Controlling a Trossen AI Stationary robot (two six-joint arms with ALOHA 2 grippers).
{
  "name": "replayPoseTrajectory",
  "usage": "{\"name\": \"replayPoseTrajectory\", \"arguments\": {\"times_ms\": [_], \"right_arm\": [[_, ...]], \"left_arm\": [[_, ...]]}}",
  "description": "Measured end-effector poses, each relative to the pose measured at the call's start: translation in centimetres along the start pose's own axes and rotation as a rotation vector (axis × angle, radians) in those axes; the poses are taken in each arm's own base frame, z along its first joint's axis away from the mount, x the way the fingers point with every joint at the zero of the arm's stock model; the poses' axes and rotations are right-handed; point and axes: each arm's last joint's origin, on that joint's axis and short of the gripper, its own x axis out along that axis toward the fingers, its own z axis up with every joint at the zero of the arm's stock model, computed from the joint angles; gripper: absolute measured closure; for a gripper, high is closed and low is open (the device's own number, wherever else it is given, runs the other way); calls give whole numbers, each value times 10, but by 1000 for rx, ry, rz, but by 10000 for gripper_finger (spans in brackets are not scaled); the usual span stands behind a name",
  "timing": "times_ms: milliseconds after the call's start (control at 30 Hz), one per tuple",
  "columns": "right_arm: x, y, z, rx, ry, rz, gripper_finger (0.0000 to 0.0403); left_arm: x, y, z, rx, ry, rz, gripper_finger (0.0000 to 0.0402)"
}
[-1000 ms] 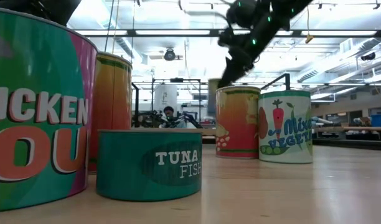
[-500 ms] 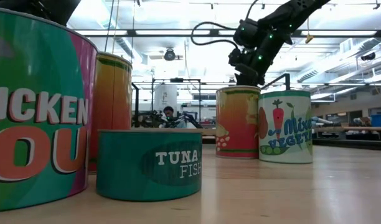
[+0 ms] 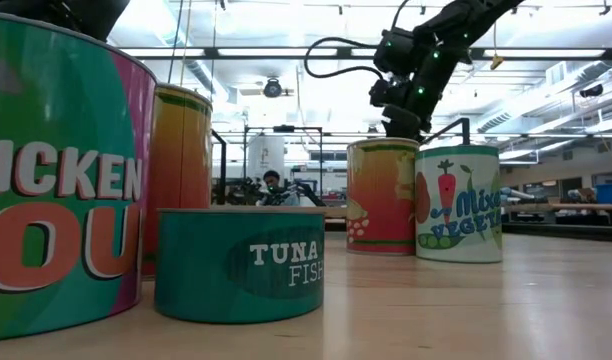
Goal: Pick and place cans onto a shelf
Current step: Put the canned peaches on the shelf
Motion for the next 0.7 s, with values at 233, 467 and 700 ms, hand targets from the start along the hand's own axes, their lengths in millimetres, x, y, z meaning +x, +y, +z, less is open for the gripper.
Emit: {"name": "replayPoseTrajectory", "arguments": {"times_ms": [233, 467, 700], "right_arm": [[-17, 6, 18, -28, -47, -33, 18], [-18, 10, 31, -54, -155, -62, 20], [11, 13, 30, -66, -115, -120, 27]], "left_arm": [[0, 0, 0, 0, 0, 0, 216], [0, 0, 0, 8, -2, 0, 216], [0, 0, 1, 6, -11, 1, 216]]}}
